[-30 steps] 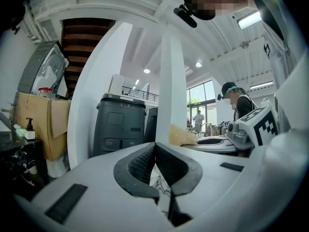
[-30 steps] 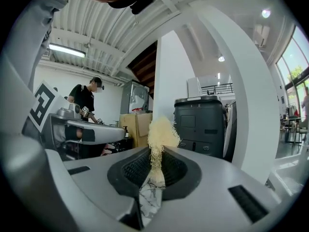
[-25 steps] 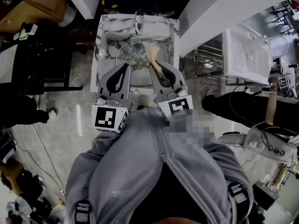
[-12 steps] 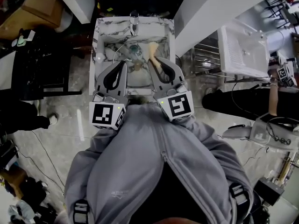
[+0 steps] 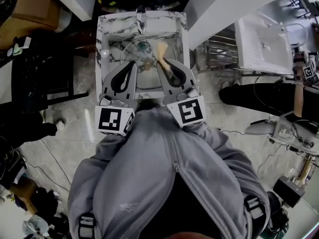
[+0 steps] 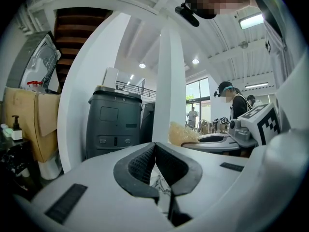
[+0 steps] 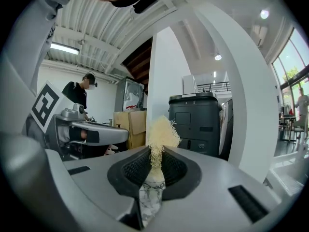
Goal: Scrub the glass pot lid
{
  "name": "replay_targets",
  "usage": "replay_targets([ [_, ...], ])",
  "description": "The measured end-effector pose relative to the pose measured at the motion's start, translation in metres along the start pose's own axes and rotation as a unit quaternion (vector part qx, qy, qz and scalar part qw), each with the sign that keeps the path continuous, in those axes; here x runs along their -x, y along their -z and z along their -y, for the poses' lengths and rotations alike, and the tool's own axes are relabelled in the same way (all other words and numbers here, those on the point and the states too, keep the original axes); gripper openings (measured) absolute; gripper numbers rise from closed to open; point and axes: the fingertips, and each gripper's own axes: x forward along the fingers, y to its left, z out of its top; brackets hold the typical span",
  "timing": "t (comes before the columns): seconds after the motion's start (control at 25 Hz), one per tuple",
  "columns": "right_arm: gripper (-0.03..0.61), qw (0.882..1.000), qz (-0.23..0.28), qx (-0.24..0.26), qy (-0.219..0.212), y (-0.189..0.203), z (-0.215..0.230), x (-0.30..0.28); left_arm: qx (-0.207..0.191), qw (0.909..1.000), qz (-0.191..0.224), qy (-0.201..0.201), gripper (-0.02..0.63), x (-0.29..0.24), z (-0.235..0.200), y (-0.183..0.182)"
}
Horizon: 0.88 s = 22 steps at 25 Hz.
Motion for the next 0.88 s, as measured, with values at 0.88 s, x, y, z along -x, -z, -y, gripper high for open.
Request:
replay_targets([
  [0.88,0.052,0.996,-0.083,-0.025,-0.026,0.136,-0.014,-0.095,0.060,0.9951,-0.077,-0.018,0.017,-0.040,-0.093,0.148],
])
